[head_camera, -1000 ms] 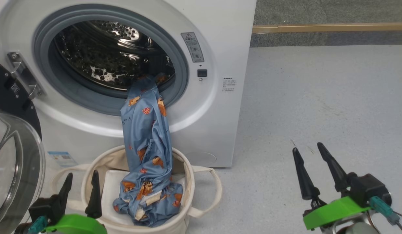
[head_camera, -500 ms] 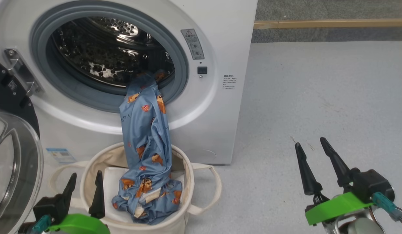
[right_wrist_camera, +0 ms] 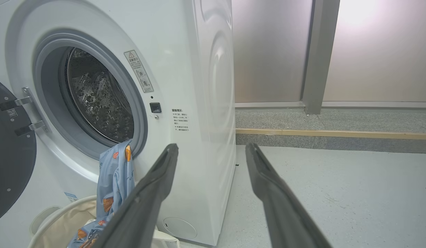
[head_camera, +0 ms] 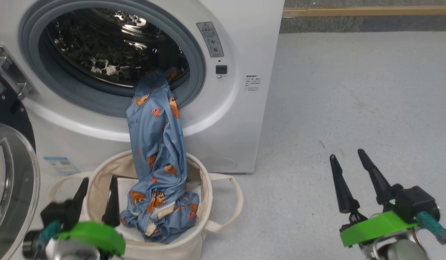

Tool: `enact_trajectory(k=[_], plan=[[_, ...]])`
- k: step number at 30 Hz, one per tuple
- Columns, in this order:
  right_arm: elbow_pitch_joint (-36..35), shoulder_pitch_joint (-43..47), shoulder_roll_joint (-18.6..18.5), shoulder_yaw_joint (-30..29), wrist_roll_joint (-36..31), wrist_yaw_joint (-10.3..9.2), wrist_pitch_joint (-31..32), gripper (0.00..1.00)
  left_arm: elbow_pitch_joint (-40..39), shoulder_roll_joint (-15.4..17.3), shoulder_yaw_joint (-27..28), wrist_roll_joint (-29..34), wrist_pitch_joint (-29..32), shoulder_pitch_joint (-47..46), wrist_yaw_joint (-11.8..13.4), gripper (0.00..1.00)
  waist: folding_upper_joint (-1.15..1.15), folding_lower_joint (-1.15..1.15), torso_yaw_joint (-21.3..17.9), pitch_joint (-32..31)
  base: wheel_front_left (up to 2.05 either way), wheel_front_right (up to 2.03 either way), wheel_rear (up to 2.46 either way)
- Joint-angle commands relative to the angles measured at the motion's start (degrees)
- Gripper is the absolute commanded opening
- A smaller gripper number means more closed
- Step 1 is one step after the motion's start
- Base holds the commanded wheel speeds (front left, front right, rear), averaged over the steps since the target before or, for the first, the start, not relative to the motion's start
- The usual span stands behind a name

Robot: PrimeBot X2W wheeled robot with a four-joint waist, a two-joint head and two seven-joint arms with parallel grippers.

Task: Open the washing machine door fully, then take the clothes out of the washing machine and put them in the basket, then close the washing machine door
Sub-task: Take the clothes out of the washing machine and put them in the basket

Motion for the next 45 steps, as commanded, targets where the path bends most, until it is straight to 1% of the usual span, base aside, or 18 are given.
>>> enact_trajectory(k=[1, 7, 8, 9, 15, 17, 20, 23, 27, 32, 34, 36, 39, 43, 45], plan=[[-2.2, -2.6, -0.3, 0.5, 0.5, 0.02, -0.7, 1.00, -1.1, 1.3, 1.3, -1.0, 0.5, -4.5, -0.7, 1.00, 0.00, 0.00, 0.4, 0.6, 0.00, 0.00, 0.00], [-2.4, -3.5, -0.3, 0.3, 0.7, 0.02, -0.7, 1.00, 5.2, 1.5, -1.8, -1.1, 4.7, -14.0, -4.2, 1.00, 0.00, 0.00, 0.3, 3.4, 0.00, 0.00, 0.00], [-2.6, -3.8, -0.3, 0.4, 0.8, 0.02, -0.7, 1.00, 6.6, 1.6, -2.1, -1.1, 5.1, -15.9, -4.6, 1.00, 0.00, 0.00, 0.0, 4.1, 0.00, 0.00, 0.00], [-2.6, -3.8, -0.3, 0.4, 0.8, 0.02, -0.7, 1.00, 6.6, 1.6, -2.1, -1.1, 5.1, -15.9, -4.6, 1.00, 0.00, 0.00, 0.0, 4.1, 0.00, 0.00, 0.00], [-3.3, -5.8, -0.2, 0.7, 1.2, 0.02, -0.7, 1.00, 16.3, 1.9, -3.1, -1.5, 5.8, -28.2, -6.9, 1.00, 0.00, 0.00, -2.3, 9.0, 0.00, 0.00, 0.00], [-3.7, -6.4, -0.2, 0.5, 1.5, 0.02, -0.7, 1.00, 19.9, 1.7, -3.7, -2.3, 6.8, -32.5, -8.2, 1.00, 0.00, 0.00, -3.1, 10.9, 0.00, 0.00, 0.00], [-4.0, -7.3, 0.0, 0.4, 1.7, 0.02, -0.7, 1.00, 25.2, 1.8, -3.2, -3.9, 7.3, -39.4, -9.0, 1.00, 0.00, 0.00, -4.3, 13.7, 0.00, 0.00, 0.00], [-4.2, -8.2, 0.5, 0.4, 2.1, 0.02, -0.7, 1.00, 30.5, 2.7, -3.6, -4.4, 7.9, -45.3, -9.5, 1.00, 0.00, 0.00, -6.1, 16.1, 0.00, 0.00, 0.00], [-4.6, -9.1, 1.2, 0.0, 2.6, 0.02, -0.7, 1.00, 36.8, 3.9, -6.0, -3.5, 9.5, -52.4, -10.0, 1.00, 0.00, 0.00, -8.0, 19.3, 0.00, 0.00, 0.00], [-5.1, -10.2, 1.4, 0.0, 2.9, 0.02, -0.7, 1.00, 43.9, 4.3, -7.6, -4.3, 13.5, -60.7, -10.3, 1.00, 0.00, 0.00, -9.3, 23.8, 0.00, 0.00, 0.00], [-5.4, -10.8, 1.2, 0.0, 2.9, 0.02, -0.7, 1.00, 46.3, 4.8, -6.9, -5.2, 14.9, -64.3, -10.3, 1.00, 0.00, 0.00, -9.8, 25.5, 0.00, 0.00, 0.00], [-5.7, -11.4, 1.0, 0.1, 2.9, 0.02, -0.7, 1.00, 48.6, 5.5, -5.9, -6.0, 15.6, -67.5, -9.4, 1.00, 0.00, 0.00, -10.4, 27.1, 0.00, 0.00, 0.00], [-6.0, -12.2, 1.0, -0.1, 3.0, 0.02, -0.7, 1.00, 52.1, 6.3, -5.5, -6.5, 18.6, -70.7, -8.3, 1.00, 0.00, 0.00, -11.3, 28.8, 0.00, 0.00, 0.00], [-5.9, -12.3, 1.4, -0.5, 3.2, 0.02, -0.7, 1.00, 54.7, 6.8, -5.3, -6.9, 23.5, -72.6, -5.6, 1.00, 0.00, 0.00, -11.9, 29.9, 0.00, 0.00, 0.00], [-5.8, -12.2, 1.6, -0.5, 3.2, 0.02, -0.7, 1.00, 55.2, 6.7, -5.2, -7.3, 25.6, -73.0, -4.9, 1.00, 0.00, 0.00, -11.9, 30.3, 0.00, 0.00, 0.00]])
